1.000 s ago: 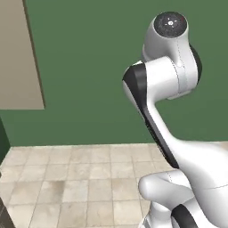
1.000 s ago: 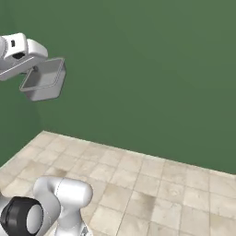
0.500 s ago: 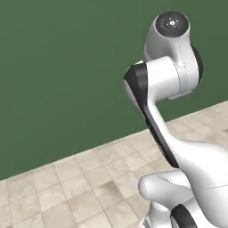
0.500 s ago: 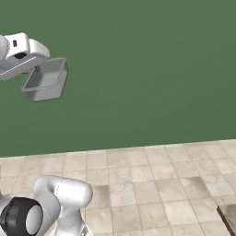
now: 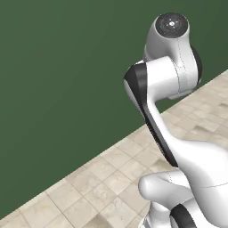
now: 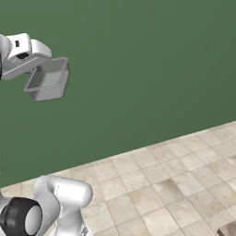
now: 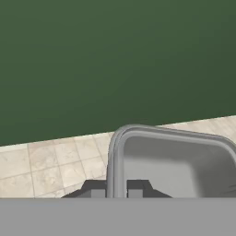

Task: Retrieve the tupperware and aluminum foil from the cabinet and place them on the dining counter near the plate with tomato and avocado to prepare for storing leftovers.

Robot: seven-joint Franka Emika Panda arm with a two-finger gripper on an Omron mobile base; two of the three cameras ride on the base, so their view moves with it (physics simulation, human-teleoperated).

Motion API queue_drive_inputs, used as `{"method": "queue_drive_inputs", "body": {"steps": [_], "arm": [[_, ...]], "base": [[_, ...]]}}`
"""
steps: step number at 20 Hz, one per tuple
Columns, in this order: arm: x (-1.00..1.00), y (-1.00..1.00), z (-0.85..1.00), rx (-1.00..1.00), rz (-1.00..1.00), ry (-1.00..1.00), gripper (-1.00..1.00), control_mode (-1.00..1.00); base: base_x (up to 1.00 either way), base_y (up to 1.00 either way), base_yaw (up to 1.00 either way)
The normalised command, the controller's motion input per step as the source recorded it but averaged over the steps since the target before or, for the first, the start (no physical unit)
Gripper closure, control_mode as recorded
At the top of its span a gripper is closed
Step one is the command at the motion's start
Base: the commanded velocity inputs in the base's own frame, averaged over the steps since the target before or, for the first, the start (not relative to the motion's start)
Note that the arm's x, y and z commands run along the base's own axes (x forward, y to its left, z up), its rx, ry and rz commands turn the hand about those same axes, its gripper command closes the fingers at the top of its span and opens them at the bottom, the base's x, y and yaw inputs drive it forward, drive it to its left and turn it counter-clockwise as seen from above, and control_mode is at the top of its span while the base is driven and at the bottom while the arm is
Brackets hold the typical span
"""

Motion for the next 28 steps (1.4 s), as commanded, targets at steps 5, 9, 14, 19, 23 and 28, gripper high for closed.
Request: {"method": "queue_drive_inputs", "body": {"steps": [5, 9, 14, 19, 23, 28], "arm": [[0.0, 0.0, 0.0, 0.0, 0.0, 0.0, 1.0, 1.0], [0.0, 0.0, 0.0, 0.0, 0.0, 0.0, 1.0, 1.0], [0.0, 0.0, 0.0, 0.0, 0.0, 0.0, 1.0, 1.0], [0.0, 0.0, 0.0, 0.0, 0.0, 0.0, 1.0, 1.0], [0.0, 0.0, 0.0, 0.0, 0.0, 0.0, 1.0, 1.0], [0.0, 0.0, 0.0, 0.0, 0.0, 0.0, 1.0, 1.0]], "base": [[0.99, 0.0, -0.47], [0.79, 0.0, -0.55], [0.71, 0.0, -0.58], [0.7, 0.0, -0.59], [0.77, 0.0, -0.56], [0.93, 0.21, -0.51]]}}
